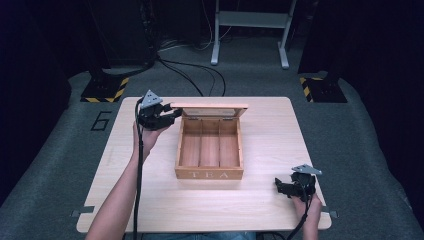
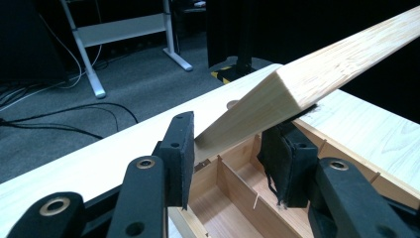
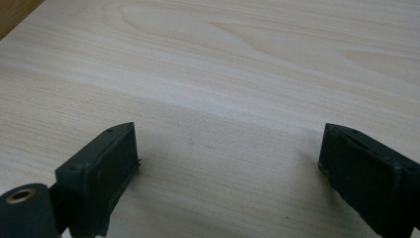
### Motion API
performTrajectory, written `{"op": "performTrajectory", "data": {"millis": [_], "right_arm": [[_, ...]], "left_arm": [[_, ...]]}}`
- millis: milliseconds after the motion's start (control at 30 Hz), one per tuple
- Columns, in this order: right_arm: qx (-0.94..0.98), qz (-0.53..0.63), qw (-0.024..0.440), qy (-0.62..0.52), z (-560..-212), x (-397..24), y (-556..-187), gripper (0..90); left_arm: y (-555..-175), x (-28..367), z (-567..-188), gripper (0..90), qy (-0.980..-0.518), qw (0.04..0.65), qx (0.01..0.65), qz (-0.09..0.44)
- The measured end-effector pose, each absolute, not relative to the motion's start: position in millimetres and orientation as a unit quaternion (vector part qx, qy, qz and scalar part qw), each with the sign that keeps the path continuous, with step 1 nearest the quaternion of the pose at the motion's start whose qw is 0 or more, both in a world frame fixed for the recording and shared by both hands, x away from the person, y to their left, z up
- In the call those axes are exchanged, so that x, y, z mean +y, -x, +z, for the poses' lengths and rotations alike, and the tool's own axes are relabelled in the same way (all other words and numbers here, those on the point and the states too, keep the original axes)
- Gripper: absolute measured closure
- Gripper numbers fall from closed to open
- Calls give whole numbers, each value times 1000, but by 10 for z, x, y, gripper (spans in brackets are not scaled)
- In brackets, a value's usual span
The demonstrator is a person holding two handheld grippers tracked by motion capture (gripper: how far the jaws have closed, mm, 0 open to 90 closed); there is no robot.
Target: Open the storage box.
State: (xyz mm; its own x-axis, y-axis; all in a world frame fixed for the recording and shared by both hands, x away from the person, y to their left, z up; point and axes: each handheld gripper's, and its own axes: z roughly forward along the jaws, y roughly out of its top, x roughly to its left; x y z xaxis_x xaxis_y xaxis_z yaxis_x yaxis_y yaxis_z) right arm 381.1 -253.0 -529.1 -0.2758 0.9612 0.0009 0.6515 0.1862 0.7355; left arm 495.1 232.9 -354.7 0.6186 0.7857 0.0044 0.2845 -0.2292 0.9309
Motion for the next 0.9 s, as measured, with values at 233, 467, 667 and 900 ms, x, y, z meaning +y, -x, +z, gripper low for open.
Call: {"op": "performTrajectory", "data": {"millis": [233, 467, 667, 900], "right_arm": [[731, 321, 241, -551, -5291, -2530, -3811, 78], [732, 321, 241, -551, -5291, -2530, -3811, 78], [731, 321, 241, -551, -5291, -2530, -3811, 79], [732, 321, 241, -551, -5291, -2529, -3811, 78]], "left_arm": [[-4952, 2333, -3547, 570, -745, 506, 359, 246], [-4953, 2333, -3548, 570, -744, 507, 360, 245], [-4954, 2334, -3548, 570, -744, 507, 360, 245], [-4953, 2334, -3548, 570, -745, 506, 359, 245]]}}
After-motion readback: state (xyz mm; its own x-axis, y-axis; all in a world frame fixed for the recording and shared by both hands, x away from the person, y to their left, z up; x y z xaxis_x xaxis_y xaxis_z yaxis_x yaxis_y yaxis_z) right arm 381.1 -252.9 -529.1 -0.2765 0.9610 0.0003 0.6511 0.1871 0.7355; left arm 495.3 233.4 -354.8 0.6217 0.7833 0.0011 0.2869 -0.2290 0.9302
